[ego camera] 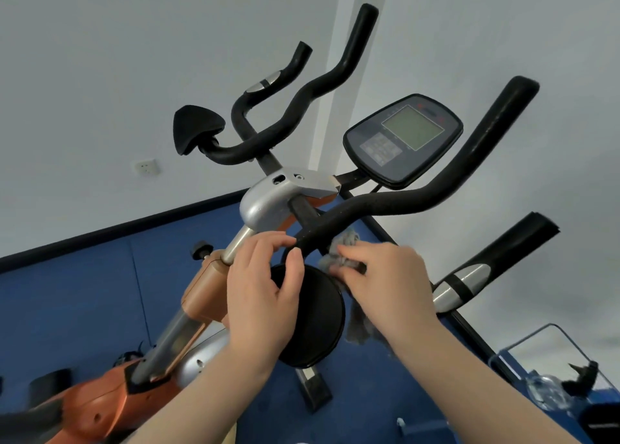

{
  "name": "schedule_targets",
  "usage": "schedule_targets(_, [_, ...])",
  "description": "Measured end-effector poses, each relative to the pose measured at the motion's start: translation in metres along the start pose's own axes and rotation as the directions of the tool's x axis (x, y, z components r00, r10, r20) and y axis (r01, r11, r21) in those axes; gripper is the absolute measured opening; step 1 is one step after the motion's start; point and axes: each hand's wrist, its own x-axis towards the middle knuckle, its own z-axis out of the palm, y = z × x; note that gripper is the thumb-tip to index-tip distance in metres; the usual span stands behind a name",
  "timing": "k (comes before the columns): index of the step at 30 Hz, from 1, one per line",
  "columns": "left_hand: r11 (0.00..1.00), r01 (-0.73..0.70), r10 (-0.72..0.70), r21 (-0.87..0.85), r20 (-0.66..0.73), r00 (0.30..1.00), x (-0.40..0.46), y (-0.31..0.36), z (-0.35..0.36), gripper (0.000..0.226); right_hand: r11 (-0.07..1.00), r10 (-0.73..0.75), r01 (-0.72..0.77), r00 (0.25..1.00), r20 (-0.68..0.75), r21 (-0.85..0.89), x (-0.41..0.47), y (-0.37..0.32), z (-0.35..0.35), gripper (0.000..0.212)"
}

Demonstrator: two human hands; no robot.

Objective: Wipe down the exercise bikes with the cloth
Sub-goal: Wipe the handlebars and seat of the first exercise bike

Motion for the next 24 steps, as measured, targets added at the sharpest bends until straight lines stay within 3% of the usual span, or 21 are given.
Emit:
schedule_targets(5, [1.0, -0.001, -0.003, 0.031, 0.125, 0.992, -0.002, -0.004, -0.009, 0.023, 0.984, 0.04, -0.052, 0.997, 0.073, 0.171, 0.017, 0.011, -0.009, 0.027])
schedule_targets(7, [0.997, -0.016, 0.003, 0.072, 0.171, 0.985, -0.006, -0.01, -0.015, 0.036, 0.969, -0.009, 0.005, 1.0, 0.014, 0.248, 0.016, 0.014, -0.028, 0.029])
schedule_targets(9, [0.996, -0.012, -0.003, 0.087, 0.163, 0.987, -0.012, -0.017, -0.019, 0.042, 0.946, -0.155, 0.17, 0.985, -0.075, 0.277, 0.022, 0.005, -0.04, 0.033])
schedule_targets(11, [0.998, 0.026, -0.035, 0.062, 0.143, 0.989, -0.019, -0.022, -0.02, 0.041, 0.905, -0.375, 0.377, 0.926, -0.048, 0.195, 0.038, -0.008, -0.035, 0.034])
schedule_targets(13, [0.998, 0.056, -0.06, 0.041, 0.114, 0.992, -0.021, -0.024, -0.02, 0.038, 0.832, -0.555, 0.546, 0.824, 0.116, 0.1, 0.053, -0.018, -0.015, 0.028])
schedule_targets(15, [0.998, 0.032, -0.037, 0.053, 0.095, 0.995, -0.02, -0.025, -0.02, 0.03, 0.764, -0.632, 0.641, 0.717, 0.295, 0.077, 0.061, -0.019, 0.002, 0.026])
schedule_targets(18, [0.999, 0.008, -0.012, 0.04, 0.102, 0.995, -0.016, -0.024, -0.022, 0.022, 0.733, -0.646, 0.675, 0.652, 0.397, 0.085, 0.068, -0.005, -0.001, 0.033])
schedule_targets(22, [0.999, -0.052, 0.052, -0.007, 0.115, 0.992, -0.006, -0.017, -0.021, 0.017, 0.752, -0.63, 0.659, 0.727, 0.272, -0.019, 0.088, 0.026, -0.029, 0.031])
schedule_targets(24, [0.998, -0.045, 0.05, -0.038, 0.13, 0.99, -0.003, -0.015, -0.017, 0.016, 0.759, -0.636, 0.65, 0.734, 0.238, 0.023, 0.087, 0.016, -0.025, 0.027])
